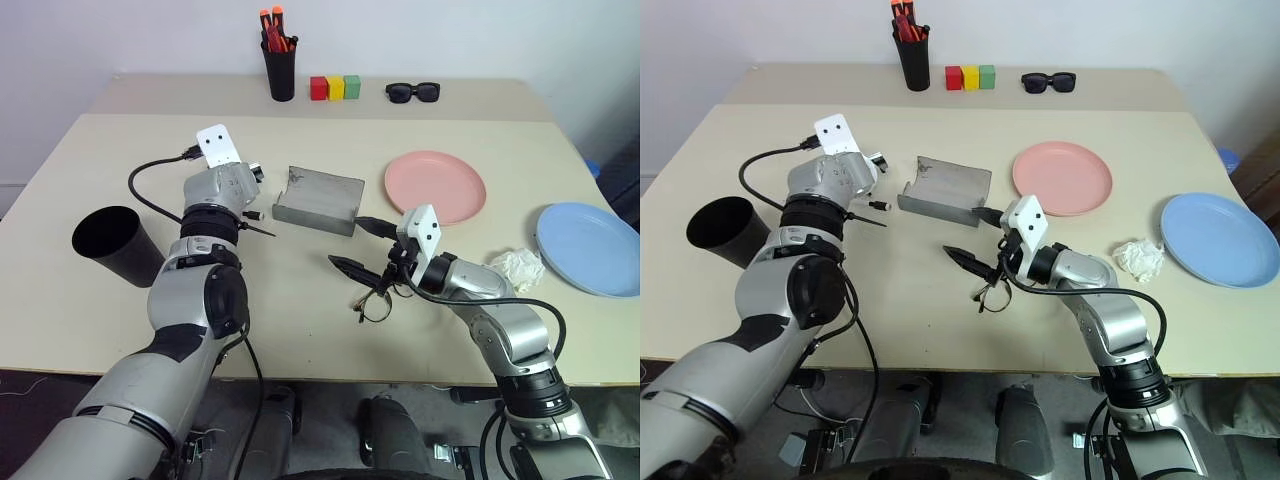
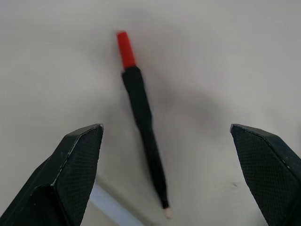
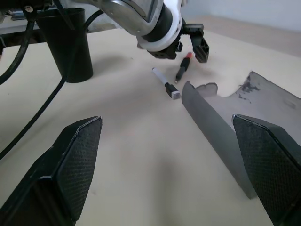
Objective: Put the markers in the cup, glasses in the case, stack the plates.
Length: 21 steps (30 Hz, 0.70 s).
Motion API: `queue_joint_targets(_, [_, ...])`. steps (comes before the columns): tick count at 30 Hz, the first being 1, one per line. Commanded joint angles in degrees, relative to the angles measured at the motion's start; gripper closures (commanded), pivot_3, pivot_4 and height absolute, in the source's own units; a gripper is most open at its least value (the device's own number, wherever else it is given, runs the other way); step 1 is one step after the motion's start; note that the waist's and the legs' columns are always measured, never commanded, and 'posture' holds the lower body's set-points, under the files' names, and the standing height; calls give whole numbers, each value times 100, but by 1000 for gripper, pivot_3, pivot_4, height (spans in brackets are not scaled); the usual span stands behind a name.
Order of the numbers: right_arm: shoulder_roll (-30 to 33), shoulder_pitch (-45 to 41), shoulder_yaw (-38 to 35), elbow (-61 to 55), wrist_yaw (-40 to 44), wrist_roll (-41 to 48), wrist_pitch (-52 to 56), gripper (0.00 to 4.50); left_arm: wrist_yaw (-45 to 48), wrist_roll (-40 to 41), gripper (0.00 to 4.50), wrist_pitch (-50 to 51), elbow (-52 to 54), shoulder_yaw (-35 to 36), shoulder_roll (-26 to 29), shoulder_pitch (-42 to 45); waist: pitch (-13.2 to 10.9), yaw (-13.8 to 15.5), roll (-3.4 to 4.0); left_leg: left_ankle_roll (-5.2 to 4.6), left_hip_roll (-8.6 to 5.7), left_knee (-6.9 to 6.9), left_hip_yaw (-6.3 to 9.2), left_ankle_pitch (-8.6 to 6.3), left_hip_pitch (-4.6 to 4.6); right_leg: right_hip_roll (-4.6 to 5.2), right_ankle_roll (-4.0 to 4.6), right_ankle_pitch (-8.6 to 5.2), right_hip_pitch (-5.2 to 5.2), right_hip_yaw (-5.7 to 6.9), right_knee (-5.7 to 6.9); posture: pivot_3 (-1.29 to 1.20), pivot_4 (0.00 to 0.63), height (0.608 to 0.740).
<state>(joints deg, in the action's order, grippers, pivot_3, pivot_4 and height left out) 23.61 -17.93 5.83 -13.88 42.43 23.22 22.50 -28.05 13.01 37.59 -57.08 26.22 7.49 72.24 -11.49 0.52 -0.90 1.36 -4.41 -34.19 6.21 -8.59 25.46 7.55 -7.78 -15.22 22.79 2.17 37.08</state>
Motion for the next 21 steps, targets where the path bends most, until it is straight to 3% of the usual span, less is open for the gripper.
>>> queue_joint_targets(1, [-44,17,-11,-319,-54,26,-24,0,-22,98,47,-210,-354,67,146,327,0,-1,0,0,0,0,0,1,0,0,4,2,0,0,1,0,150,740])
queue_joint_targets(3, [-43,26,-12,-329,-71,36,-11,0,-140,96,47,-218,-538,66,181,401,0,-2,0,0,0,0,-2,1,0,0,2,1,0,0,1,0,150,740])
queue_joint_targets(6, [-52,40,5,-365,-98,40,16,0,-327,146,868,-213,-774,142,233,474,0,1,0,1,0,0,-2,1,0,0,0,0,0,0,1,0,150,740])
queue_joint_targets(13, [-72,13,27,-381,-143,31,48,0,-640,356,4477,-290,-1070,331,300,469,0,4,-1,3,0,-1,-2,3,-2,0,10,7,-2,0,4,0,150,740])
queue_joint_targets(21, [-62,14,59,-447,-176,49,107,0,33,344,4477,-1068,-644,118,158,452,1,7,-1,13,0,-1,-1,9,-3,-1,13,13,-3,0,4,0,150,740])
